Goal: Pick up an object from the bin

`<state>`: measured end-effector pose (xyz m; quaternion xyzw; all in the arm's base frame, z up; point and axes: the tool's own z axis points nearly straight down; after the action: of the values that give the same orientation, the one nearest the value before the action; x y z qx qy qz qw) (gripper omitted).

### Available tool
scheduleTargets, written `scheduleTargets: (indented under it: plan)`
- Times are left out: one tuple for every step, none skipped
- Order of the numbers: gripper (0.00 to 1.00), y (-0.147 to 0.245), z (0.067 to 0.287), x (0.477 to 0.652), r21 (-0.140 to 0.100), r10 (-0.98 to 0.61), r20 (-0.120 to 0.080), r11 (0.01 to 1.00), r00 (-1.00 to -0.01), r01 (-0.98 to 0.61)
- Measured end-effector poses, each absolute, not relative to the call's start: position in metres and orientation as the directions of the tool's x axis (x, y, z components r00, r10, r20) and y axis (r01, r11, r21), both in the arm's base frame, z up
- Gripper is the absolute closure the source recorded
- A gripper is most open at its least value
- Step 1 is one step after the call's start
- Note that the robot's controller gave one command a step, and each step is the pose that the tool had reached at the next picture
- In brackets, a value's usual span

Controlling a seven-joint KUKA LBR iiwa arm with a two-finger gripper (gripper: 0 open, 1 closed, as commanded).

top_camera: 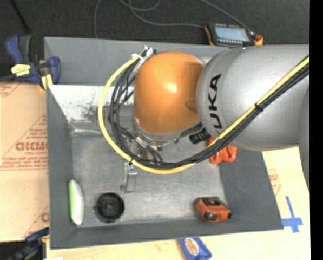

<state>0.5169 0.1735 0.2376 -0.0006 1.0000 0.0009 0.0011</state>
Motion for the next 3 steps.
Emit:
scheduleTargets:
  plan:
    - [0.00, 0.191, 0.217, 0.519, 0.000, -0.116, -0.010, 0.993, -0.993, -0.116]
    - [0.00, 0.207, 0.194, 0.500, 0.001, -0.218, 0.000, 0.976, -0.976, -0.218]
    - [0.00, 0.204, 0.172, 0.492, 0.001, 0.067, -0.001, 0.998, -0.998, 0.067]
